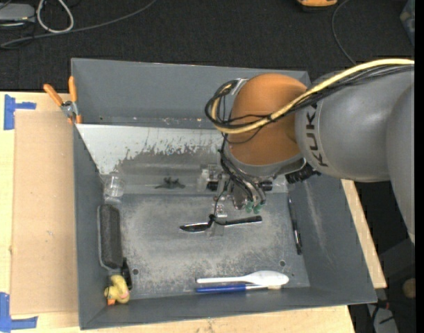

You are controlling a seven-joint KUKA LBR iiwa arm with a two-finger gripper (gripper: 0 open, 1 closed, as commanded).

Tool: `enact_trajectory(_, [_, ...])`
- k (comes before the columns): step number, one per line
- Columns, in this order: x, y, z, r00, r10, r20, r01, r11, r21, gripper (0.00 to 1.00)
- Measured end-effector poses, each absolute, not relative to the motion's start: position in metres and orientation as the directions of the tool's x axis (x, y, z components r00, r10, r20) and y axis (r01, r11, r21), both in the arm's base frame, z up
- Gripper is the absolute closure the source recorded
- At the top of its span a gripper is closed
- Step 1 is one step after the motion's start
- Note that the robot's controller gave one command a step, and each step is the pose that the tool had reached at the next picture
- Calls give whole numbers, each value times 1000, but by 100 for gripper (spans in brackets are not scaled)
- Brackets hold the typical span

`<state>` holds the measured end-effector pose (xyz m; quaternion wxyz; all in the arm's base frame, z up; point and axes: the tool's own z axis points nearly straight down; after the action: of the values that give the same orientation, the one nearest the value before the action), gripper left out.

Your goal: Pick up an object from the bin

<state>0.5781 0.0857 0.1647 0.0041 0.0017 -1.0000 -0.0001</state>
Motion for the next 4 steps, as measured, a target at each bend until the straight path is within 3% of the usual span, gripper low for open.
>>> enact_trajectory(1, [580,85,168,-1000,-1,2,-1,1000,1,0])
enact_trajectory(2, [583,39,104,-994,-109,0,-109,994,1,0])
enact_trajectory(4, [576,3,117,-956,-294,3,-294,956,2,0])
